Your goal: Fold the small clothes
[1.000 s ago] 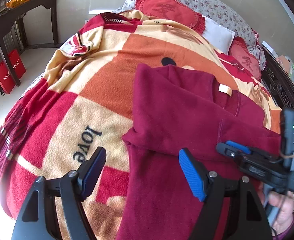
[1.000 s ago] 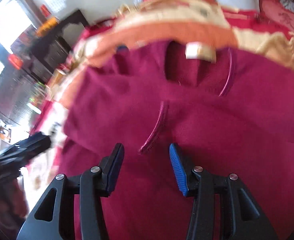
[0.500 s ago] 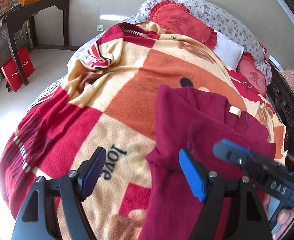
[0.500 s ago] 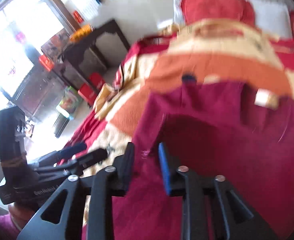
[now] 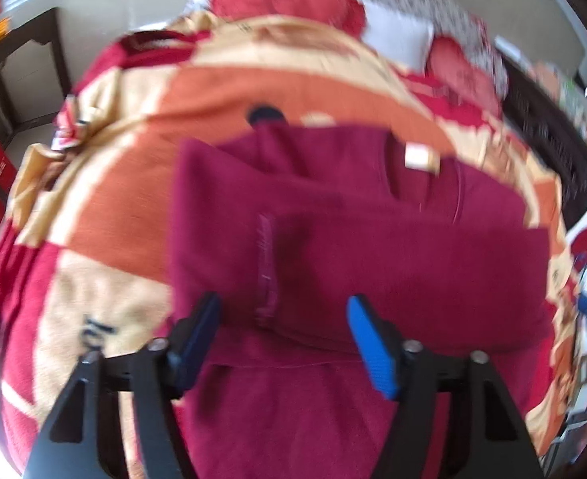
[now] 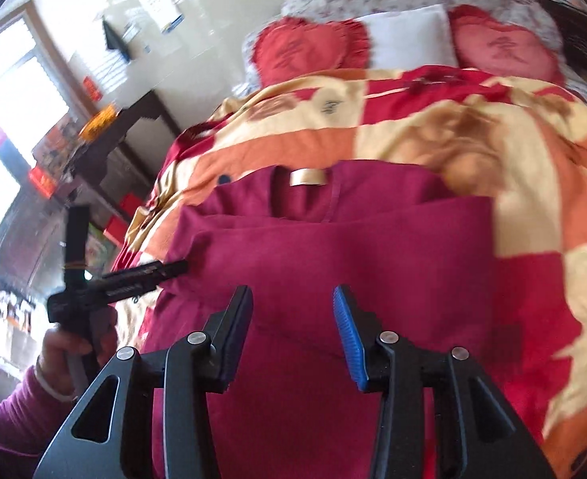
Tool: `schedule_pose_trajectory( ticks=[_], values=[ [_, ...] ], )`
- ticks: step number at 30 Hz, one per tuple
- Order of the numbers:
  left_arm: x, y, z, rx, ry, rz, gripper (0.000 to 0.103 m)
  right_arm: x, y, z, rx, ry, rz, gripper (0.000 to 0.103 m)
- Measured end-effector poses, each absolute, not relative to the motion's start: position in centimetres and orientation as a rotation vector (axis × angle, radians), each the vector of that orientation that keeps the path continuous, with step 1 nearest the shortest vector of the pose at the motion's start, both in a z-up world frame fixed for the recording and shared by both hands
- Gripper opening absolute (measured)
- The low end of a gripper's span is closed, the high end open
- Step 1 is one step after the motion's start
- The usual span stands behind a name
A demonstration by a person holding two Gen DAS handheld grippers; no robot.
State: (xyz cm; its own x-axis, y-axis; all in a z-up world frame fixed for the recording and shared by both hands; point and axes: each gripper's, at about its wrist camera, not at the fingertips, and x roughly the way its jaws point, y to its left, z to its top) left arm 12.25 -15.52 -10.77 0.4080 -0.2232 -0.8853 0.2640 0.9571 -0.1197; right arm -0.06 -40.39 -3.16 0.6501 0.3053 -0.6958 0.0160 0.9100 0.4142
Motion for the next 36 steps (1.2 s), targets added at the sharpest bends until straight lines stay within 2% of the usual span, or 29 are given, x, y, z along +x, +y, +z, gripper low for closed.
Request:
schedule_pose_trajectory(
  ticks=[2,3,4,5,10,12,13,21,22,24,25,28,31,36],
  values=[
    [12.4,-16.6,-11.6,0.085,1.121,-0.295,0.033,-1.5,-42.4,-3.0,0.440,0.834,0.125,0.024],
    [12.5,-16.8,-11.7,0.092,1.120,-0.292,0.031,-2.1,-43.1,-3.0,0.451,0.826,0.108,0.025],
    [12.7,-16.7,-11.6,0.088,1.116,-0.293,0.022,-2.7,-44.0,-3.0,0.462,0.818,0.090,0.025],
    [12.8,-16.5,-11.1,0.071,1.109,-0.303,0.020,-3.0,-44.7,-3.1,0.468,0.814,0.075,0.026],
    [12.5,-13.7,-6.1,-0.028,0.976,-0.354,0.019,-3.6,-48.1,-3.2,0.500,0.792,-0.023,0.026],
    [12.7,-12.5,-5.2,-0.022,0.938,-0.316,0.019,-2.9,-48.9,-3.6,0.514,0.786,-0.047,0.034],
    [12.9,-12.2,-5.3,-0.017,0.946,-0.304,0.019,-2.4,-48.9,-3.9,0.516,0.793,-0.052,0.038],
    [13.7,-11.6,-9.7,-0.008,1.052,-0.258,0.019,4.4,-48.5,-8.4,0.472,0.926,-0.085,0.044],
    [13.6,-11.6,-10.0,-0.013,1.060,-0.255,0.019,5.2,-48.6,-9.1,0.476,0.949,-0.094,0.043],
    [13.6,-11.4,-10.5,-0.018,1.074,-0.255,0.021,6.8,-48.6,-10.4,0.484,1.002,-0.060,0.008],
    [13.6,-11.2,-10.8,-0.023,1.079,-0.256,0.023,7.0,-48.5,-10.3,0.471,0.992,-0.056,0.000],
    [13.2,-11.4,-11.4,-0.027,1.084,-0.257,0.025,6.7,-48.1,-9.2,0.356,0.905,-0.128,0.000],
    [13.3,-12.1,-11.9,0.005,1.082,-0.238,0.026,7.1,-48.8,-11.4,0.399,0.967,-0.148,0.000],
    [13.1,-12.3,-11.9,0.020,1.078,-0.237,0.029,3.7,-49.6,-9.4,0.490,0.935,-0.134,0.015]
  ],
)
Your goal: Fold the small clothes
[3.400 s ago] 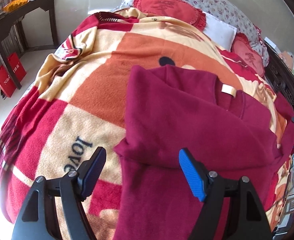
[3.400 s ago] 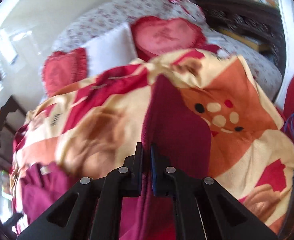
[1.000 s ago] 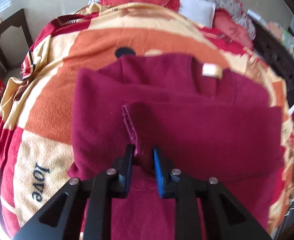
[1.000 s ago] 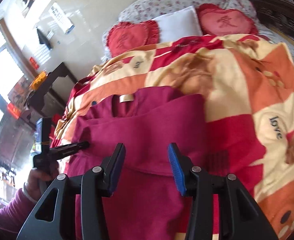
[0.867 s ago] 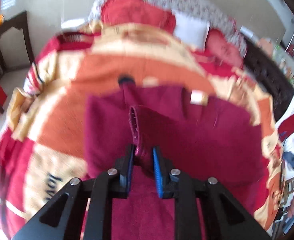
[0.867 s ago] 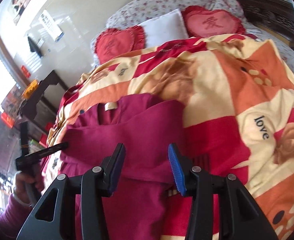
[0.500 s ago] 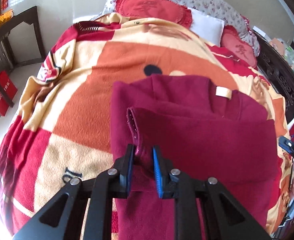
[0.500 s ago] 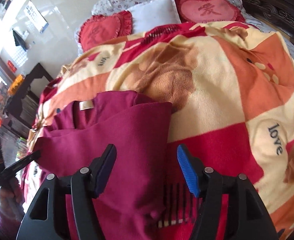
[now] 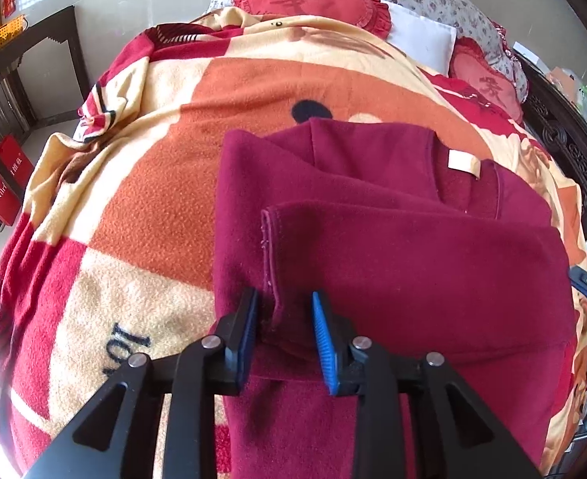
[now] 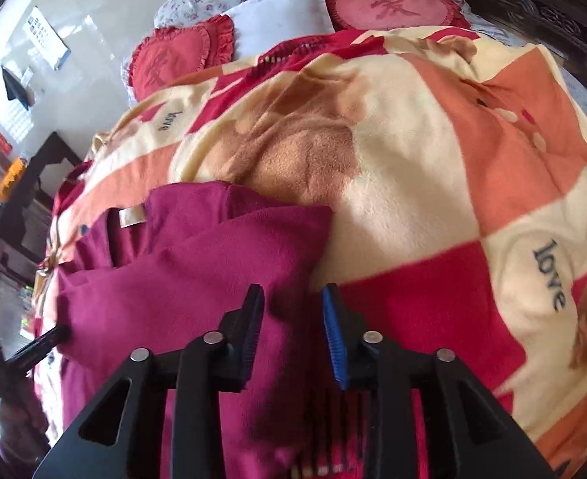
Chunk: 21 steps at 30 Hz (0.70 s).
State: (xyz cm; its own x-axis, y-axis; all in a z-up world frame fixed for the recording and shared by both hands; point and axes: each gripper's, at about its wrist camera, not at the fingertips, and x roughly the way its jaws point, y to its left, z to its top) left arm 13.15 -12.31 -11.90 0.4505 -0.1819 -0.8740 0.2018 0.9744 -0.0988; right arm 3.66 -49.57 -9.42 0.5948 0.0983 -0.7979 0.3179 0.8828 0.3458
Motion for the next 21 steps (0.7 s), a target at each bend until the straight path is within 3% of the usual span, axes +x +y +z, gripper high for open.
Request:
schedule_pose_trajectory(
  ticks=[2,6,9,12,14,17,21],
  values=[
    [13.2,-12.3,-12.0,0.018,1.077,-0.235,0.030,2.4,-48.5,-9.2,0.453,0.958,-0.108,0.020],
    [13.0,-12.6,-12.0,0.023,1.069,-0.232,0.032,1.5,-46.3,-11.7,0.268,1.074,-0.149,0.020],
    [12.7,-12.9,-11.7,0.047,1.070,-0.228,0.035,0.6,-47.2,-11.7,0.327,1.054,-0.175,0.020],
    [12.2,-13.1,-10.9,0.057,1.060,-0.228,0.047,0.0,-46.9,-9.1,0.323,0.974,-0.181,0.020],
    [12.0,-13.1,-10.4,0.064,1.033,-0.215,0.062,0.2,-46.1,-7.6,0.295,0.927,-0.152,0.020],
    [11.9,-13.0,-9.9,0.076,1.005,-0.203,0.069,1.7,-44.4,-6.6,0.263,0.882,-0.104,0.020],
    [12.8,-12.8,-10.6,0.080,1.024,-0.184,0.069,4.6,-44.1,-8.3,0.244,0.926,-0.129,0.020]
  ],
)
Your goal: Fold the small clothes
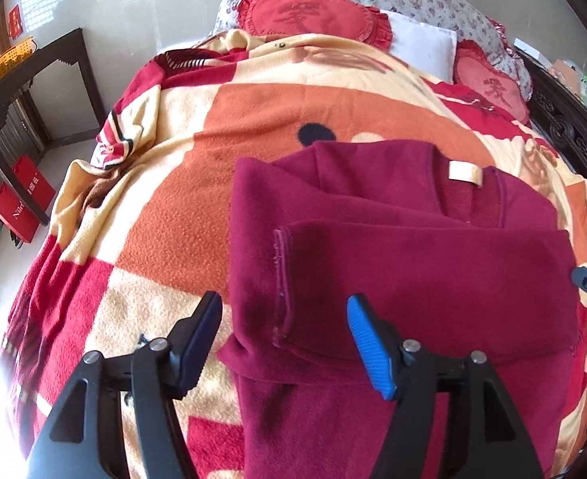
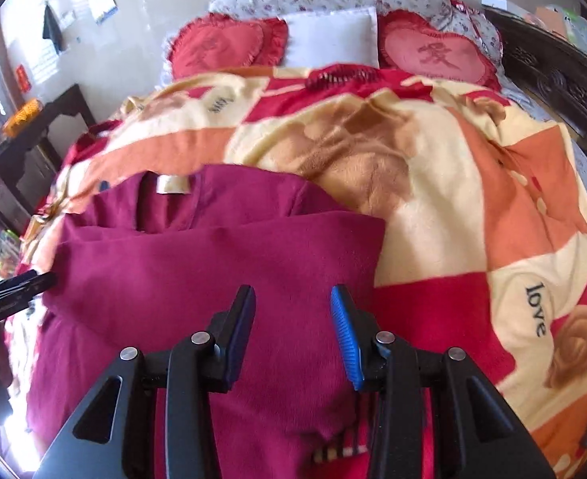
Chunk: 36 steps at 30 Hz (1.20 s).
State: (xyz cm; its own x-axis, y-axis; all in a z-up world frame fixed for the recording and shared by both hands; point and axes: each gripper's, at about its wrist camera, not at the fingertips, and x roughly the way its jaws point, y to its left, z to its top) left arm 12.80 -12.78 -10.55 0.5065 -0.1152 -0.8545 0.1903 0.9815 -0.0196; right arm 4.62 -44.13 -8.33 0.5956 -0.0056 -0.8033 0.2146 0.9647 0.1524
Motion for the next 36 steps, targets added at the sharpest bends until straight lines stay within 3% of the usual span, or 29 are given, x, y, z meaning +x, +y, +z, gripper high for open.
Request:
schedule_pose_trajectory(
  ticks=[6,15,21,31,36],
  values=[
    [14.0,-12.2,-12.7,0.072,1.071,-0.168,0.071,7.1,-45.4,-11.9,0.246,0.998,-0.177,0.020],
    [13.0,-11.9,-11.7,0.106,1.054,-0.164,0.074,2.7,-44.3,-8.8,0.263,1.001,-0.143,0.020],
    [11.3,-11.7,-10.4,0.133,1.039,-0.164,0.074,1.2,-45.4,-12.7,0.291,1.101,-0.170,0.021],
    [3.7,-8.3,-7.1,0.091,1.042,-0.242,0.075,-4.1,-44.7,-5.6,0.293,0.977,-0.116,0.022],
    [-0.4,-6.0,-6.7,0.037,1.046,-0.283,0.078,-8.5,-43.4,-3.7,0.317,1.007,-0.007,0.028]
  ],
)
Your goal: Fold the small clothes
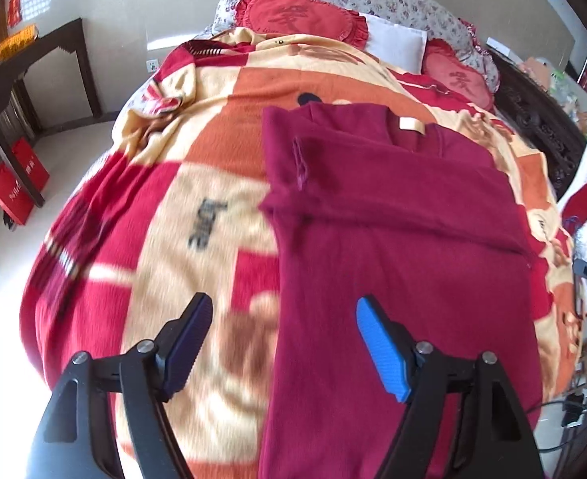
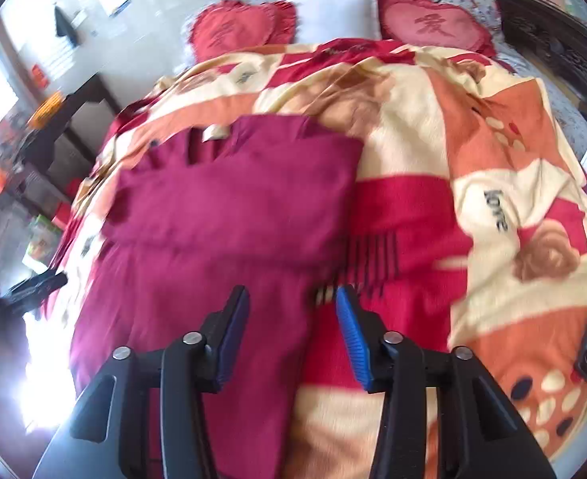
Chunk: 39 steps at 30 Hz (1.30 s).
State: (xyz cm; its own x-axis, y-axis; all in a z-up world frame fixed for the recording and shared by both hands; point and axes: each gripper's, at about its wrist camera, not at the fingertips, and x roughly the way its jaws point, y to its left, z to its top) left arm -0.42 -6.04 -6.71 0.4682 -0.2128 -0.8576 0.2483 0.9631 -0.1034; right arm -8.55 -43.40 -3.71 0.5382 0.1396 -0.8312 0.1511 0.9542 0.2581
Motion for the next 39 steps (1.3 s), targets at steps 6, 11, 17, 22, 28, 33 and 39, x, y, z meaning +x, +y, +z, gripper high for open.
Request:
schedule_pose_trajectory(
  ticks=[6,11,17,22,28,33,39],
  values=[
    [-4.7,-3.6,-7.6,0.049,1.068,-0.278,0.078,-14.6,-40.9,-3.6,0.287,1.029,0.046,0.030],
    [-7.7,-2.2,-8.4,0.036,1.088,-0.292,0.078,-17.9,-38.4,-6.4,0.255,1.095,0.112,0.030],
    [-10.0,-2.1,-10.3,0.037,1.137,-0.310,0.078,-20.8,-37.3,-9.5,0.310,1.161,0.138,0.030],
    [-11.4,-2.3,-11.3,0.026,1.159,-0.331,0.078,-22.1,-36.9,-10.6,0.322,1.190,0.146,0.031],
    [-12.6,-1.8,-10.7,0.020,1.154,-0.350,0.078,-22.8,-35.7,-11.3,0.337,1.202,0.194,0.031],
    [-13.7,-2.2,-11.6,0.040,1.206,-0.378,0.078,-23.3,-35.7,-11.9,0.350,1.196,0.220,0.031],
    [-14.4,-2.4,-12.3,0.051,1.245,-0.400,0.078,-24.0,-35.4,-11.5,0.348,1.218,0.268,0.031]
  ],
)
